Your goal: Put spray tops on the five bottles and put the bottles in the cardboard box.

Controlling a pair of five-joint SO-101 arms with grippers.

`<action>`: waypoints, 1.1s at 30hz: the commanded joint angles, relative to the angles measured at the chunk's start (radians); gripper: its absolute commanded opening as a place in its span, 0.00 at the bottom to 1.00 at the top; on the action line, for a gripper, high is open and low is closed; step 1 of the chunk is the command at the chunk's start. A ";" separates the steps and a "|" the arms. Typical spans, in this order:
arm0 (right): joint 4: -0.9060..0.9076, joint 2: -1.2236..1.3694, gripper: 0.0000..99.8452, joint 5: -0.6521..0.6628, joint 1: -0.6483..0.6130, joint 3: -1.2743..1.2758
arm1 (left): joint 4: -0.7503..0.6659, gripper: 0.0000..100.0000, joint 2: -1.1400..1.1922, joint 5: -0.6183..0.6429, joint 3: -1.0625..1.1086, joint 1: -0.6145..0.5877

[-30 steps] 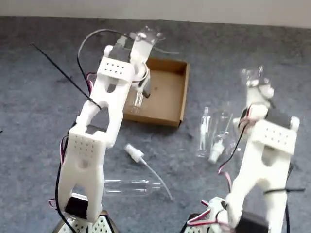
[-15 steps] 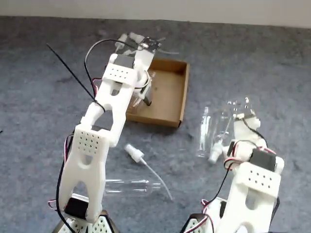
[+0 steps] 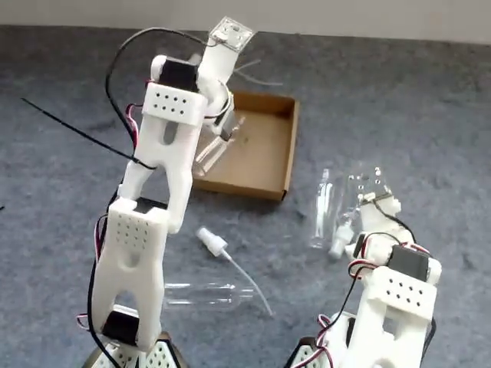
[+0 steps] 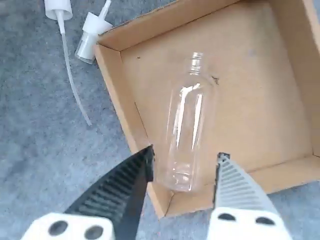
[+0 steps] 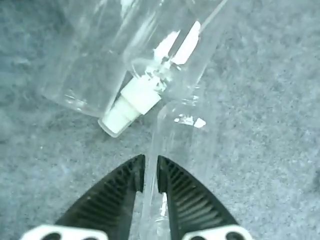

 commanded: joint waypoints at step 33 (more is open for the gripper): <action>-0.019 -0.027 0.02 0.015 0.004 0.053 | 0.002 0.00 0.294 -0.057 -0.268 0.031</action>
